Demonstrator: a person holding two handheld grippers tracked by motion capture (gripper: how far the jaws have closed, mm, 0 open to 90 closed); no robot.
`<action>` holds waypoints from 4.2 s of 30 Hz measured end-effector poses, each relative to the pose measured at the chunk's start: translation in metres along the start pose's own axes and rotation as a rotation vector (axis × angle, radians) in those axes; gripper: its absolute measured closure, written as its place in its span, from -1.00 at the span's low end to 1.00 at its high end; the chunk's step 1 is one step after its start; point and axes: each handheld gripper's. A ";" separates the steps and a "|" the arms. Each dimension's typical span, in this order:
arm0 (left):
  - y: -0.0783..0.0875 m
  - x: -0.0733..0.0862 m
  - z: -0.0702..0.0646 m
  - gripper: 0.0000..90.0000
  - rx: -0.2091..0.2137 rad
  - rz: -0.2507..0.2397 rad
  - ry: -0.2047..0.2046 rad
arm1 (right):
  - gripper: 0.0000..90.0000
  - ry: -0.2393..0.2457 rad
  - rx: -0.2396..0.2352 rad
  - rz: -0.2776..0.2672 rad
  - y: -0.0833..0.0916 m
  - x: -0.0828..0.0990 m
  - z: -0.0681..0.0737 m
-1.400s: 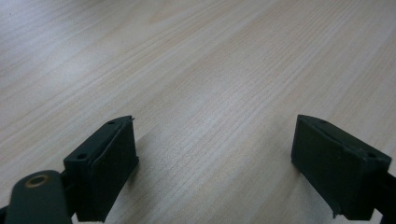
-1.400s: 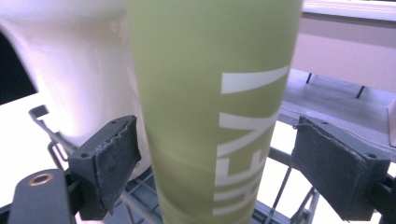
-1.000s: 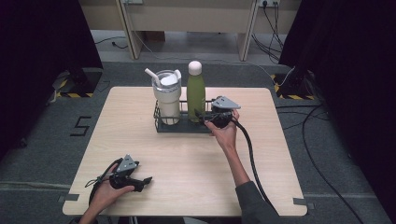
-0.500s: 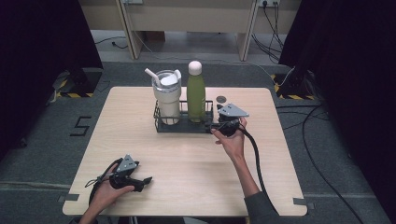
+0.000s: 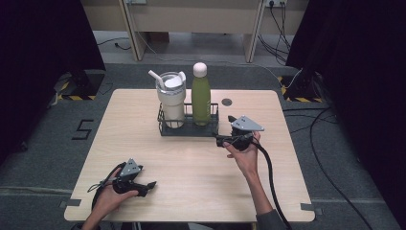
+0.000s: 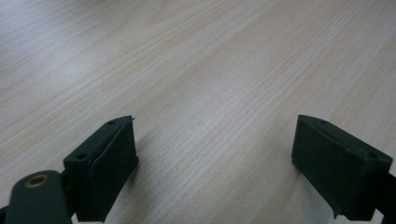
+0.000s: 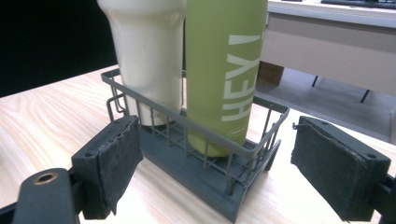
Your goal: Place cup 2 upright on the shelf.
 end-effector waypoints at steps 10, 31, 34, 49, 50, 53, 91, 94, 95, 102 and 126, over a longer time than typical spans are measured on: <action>0.000 0.000 0.000 -0.71 -0.001 0.000 -0.003 | -0.65 0.005 -0.017 0.015 0.012 0.010 0.007; 0.000 0.000 0.000 -0.70 -0.001 0.001 -0.004 | -0.65 -0.014 -0.036 0.067 0.046 0.051 0.008; 0.000 0.000 0.000 -0.70 -0.001 0.001 -0.004 | -0.65 -0.012 -0.043 0.074 0.048 0.055 0.010; 0.000 0.000 0.000 -0.70 -0.001 0.000 -0.004 | -0.65 -0.020 -0.078 0.116 0.054 0.074 0.020; 0.000 0.000 0.000 -0.70 -0.001 0.000 -0.004 | -0.65 -0.019 -0.079 0.116 0.054 0.074 0.020; 0.000 0.000 0.000 -0.70 -0.001 0.000 -0.004 | -0.65 -0.021 -0.081 0.120 0.056 0.076 0.021; 0.000 0.000 0.000 -0.70 -0.001 0.000 -0.004 | -0.66 -0.064 -0.075 0.207 0.083 0.102 0.032; 0.000 0.000 0.000 -0.70 -0.002 0.000 -0.003 | -0.66 -0.064 -0.072 0.211 0.085 0.104 0.032; 0.000 0.000 0.000 -0.70 -0.001 0.000 -0.004 | -0.66 -0.066 -0.073 0.216 0.086 0.104 0.032; 0.000 0.000 0.000 -0.70 -0.002 0.001 -0.004 | -0.66 -0.062 -0.070 0.231 0.091 0.110 0.033; 0.000 0.000 0.000 -0.70 -0.001 0.000 -0.003 | -0.66 -0.053 -0.049 0.350 0.104 0.120 0.032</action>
Point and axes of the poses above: each handheld gripper's, and its own axes: y roughly backward along the jaws, x roughly out of its underside, z roughly to its left, and after that the axes turned 5 degrees about x, right-handed
